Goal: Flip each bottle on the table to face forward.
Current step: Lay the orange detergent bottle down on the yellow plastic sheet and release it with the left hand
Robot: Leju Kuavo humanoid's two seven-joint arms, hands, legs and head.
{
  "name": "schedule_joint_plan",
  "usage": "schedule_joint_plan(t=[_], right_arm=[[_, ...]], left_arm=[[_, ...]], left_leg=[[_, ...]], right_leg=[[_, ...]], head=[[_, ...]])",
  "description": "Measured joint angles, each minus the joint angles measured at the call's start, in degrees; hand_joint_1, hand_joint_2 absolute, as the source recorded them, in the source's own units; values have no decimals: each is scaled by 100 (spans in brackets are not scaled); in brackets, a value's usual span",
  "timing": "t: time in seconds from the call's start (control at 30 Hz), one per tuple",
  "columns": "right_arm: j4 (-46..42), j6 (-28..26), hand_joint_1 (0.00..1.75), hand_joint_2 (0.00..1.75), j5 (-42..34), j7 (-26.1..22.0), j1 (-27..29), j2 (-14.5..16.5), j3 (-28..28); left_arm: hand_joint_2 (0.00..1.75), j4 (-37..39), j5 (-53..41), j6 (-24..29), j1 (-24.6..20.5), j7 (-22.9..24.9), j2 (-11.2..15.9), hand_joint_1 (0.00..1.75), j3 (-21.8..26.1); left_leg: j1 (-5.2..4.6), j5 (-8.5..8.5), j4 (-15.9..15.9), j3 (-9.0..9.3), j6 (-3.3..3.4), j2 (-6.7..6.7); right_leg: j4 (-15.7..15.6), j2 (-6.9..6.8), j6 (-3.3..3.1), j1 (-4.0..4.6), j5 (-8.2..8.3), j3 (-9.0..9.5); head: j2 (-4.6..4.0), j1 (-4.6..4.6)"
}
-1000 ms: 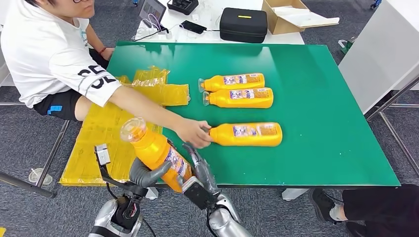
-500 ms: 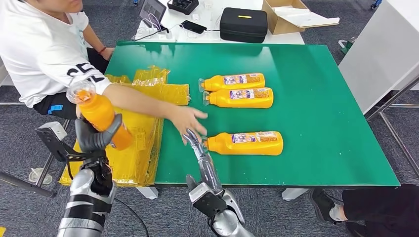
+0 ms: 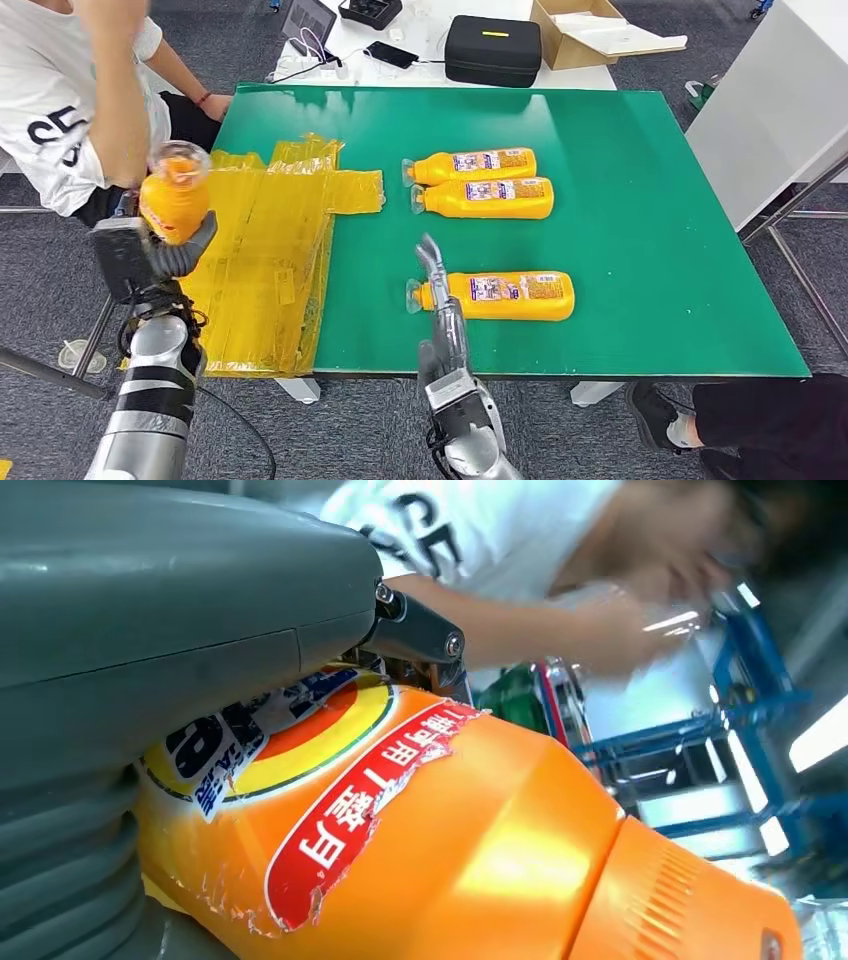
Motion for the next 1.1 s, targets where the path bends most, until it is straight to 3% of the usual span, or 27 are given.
schedule_joint_plan(t=[0.17,0.4,0.53,0.8,1.1], right_arm=[[-308,221,0,0,-477,-3,0,-79,-106],[-363,699,0,0,-557,-4,-8,-103,-247],[-330,794,0,0,-557,-4,-22,-103,-292],[-295,825,0,0,-560,-4,-30,-103,-348],[-76,1042,0,0,-579,-4,-108,-69,-386]], left_arm=[[175,848,-1809,-171,-323,40,467,175,-428],[175,1619,-2804,-1256,-453,-56,1003,175,-1102],[175,1951,-2959,-1538,-508,-68,1228,175,-1426],[175,2222,-3006,-1613,-604,-71,1393,175,-1651],[175,2483,-3013,-2137,-625,-114,1473,175,-1874]], left_leg=[[0,0,0,3,0,8],[0,-1,0,3,-2,17],[1,-2,0,2,-3,20],[1,-1,0,0,-2,17],[1,-1,-1,0,-2,15]], right_leg=[[0,4,-9,0,7,-1],[1,15,-14,2,8,-6],[1,17,-15,2,8,-11],[2,16,-15,2,8,-7],[2,16,-15,2,8,-7]], head=[[0,-1],[0,0],[1,1],[0,1],[0,1]])
